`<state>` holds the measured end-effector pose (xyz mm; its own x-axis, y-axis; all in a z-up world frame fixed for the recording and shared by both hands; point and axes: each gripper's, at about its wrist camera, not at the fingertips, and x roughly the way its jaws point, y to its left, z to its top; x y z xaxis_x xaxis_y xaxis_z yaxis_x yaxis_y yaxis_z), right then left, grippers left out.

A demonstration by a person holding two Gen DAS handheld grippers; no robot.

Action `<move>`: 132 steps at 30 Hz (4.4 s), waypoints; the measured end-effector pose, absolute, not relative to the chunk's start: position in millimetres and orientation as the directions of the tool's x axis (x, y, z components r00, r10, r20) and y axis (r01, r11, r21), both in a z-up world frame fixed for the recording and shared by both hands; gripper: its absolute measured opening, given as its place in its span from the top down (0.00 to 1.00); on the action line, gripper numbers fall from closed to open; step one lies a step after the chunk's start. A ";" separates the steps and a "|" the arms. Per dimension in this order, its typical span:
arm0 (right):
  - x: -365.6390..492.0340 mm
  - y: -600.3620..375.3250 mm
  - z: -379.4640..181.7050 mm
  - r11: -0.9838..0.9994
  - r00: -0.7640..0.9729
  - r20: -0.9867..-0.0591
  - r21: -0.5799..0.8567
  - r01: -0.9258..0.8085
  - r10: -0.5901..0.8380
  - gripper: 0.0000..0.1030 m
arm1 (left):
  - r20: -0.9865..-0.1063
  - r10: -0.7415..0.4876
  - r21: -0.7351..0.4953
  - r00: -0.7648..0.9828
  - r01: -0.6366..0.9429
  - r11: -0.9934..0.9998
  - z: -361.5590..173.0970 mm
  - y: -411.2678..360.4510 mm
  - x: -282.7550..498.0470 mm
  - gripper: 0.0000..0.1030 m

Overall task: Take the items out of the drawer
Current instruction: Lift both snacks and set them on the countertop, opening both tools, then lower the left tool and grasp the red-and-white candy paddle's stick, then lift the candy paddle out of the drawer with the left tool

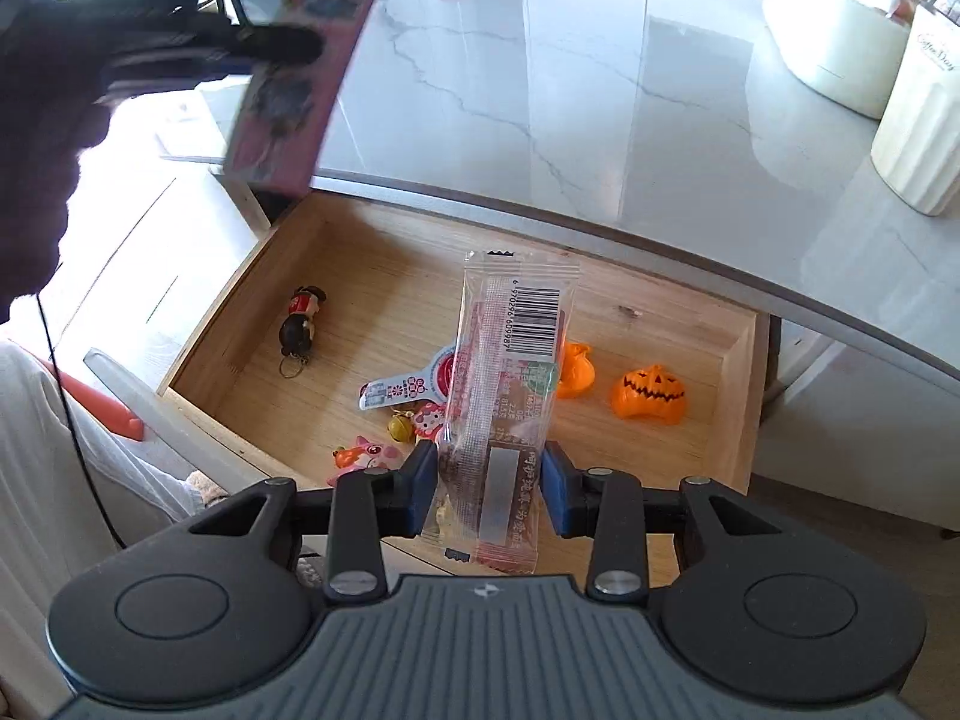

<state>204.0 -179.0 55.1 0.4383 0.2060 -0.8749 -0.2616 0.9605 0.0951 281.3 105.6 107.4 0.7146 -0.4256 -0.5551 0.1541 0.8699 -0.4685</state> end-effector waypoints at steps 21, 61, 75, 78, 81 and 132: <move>316.5 -194.9 121.3 0.985 0.733 -0.660 0.064 -0.161 0.163 0.38 | -0.641 -0.120 0.159 0.758 0.285 0.945 64.2 98.3 177.9 0.74; 213.2 -245.3 27.6 0.926 0.565 -0.783 0.037 -0.377 0.261 0.04 | -0.965 -0.133 0.087 0.225 0.757 0.648 -65.4 -18.4 253.9 0.65; 217.8 -235.8 18.2 0.928 0.555 -0.800 0.006 -0.373 0.228 0.02 | -0.957 -0.110 0.106 0.270 0.672 0.732 -64.7 1.3 269.8 0.79; 217.4 -233.7 17.7 0.925 0.552 -0.802 0.002 -0.380 0.228 0.00 | -0.934 -0.150 0.138 0.324 0.716 0.684 -64.2 -1.0 262.7 0.80; 216.7 -234.2 15.8 0.924 0.545 -0.807 0.003 -0.383 0.229 0.00 | -0.899 -0.189 0.213 0.395 0.771 0.600 -63.6 -7.0 248.9 0.78; 215.3 -232.1 14.8 0.919 0.543 -0.801 0.020 -0.394 0.251 0.00 | -0.906 -0.217 0.147 0.364 0.750 0.645 -66.5 -53.6 269.4 0.74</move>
